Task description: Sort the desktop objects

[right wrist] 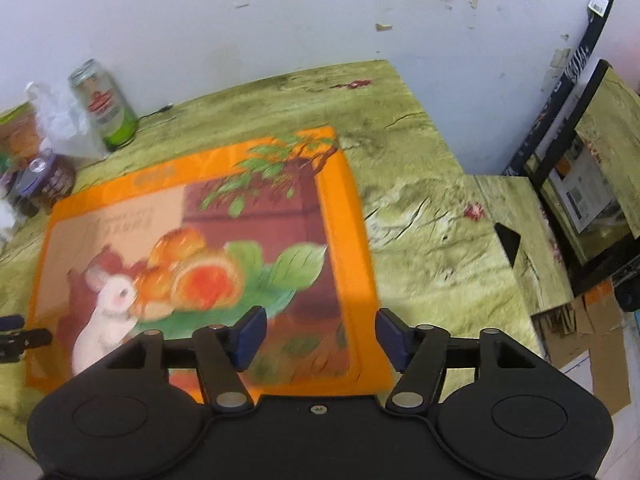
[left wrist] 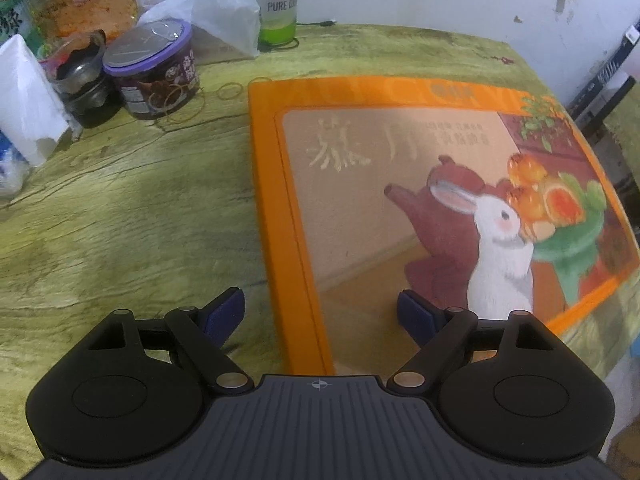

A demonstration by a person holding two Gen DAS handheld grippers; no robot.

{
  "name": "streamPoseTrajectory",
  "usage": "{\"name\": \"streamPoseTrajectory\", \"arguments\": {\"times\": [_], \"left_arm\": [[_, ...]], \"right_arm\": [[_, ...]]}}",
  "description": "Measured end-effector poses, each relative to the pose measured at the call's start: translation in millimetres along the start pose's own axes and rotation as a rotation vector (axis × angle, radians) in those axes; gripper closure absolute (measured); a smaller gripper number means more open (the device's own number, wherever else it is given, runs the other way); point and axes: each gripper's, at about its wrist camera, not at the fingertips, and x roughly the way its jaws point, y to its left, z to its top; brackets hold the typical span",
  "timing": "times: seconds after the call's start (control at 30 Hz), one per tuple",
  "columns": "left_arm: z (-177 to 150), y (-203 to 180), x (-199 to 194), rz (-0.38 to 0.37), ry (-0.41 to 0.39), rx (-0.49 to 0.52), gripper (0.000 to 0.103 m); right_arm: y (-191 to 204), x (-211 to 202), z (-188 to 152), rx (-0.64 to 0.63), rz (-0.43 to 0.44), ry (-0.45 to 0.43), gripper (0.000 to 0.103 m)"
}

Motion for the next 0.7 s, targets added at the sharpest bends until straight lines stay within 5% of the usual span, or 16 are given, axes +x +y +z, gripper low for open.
{"name": "streamPoseTrajectory", "arguments": {"times": [0.3,0.53,0.7], "left_arm": [[-38,-22,-33,0.045,-0.029,-0.1,0.018],[-60,-77,-70,0.013,-0.071,-0.05,0.018],[-56,-117,-92,0.035,-0.141,0.009,0.012]], "right_arm": [[12,-2,-48,-0.046,0.114,0.133,0.039],[42,-19,-53,-0.176,0.19,0.116,0.038],[56,-35,-51,-0.232,0.208,0.078,0.018]]}}
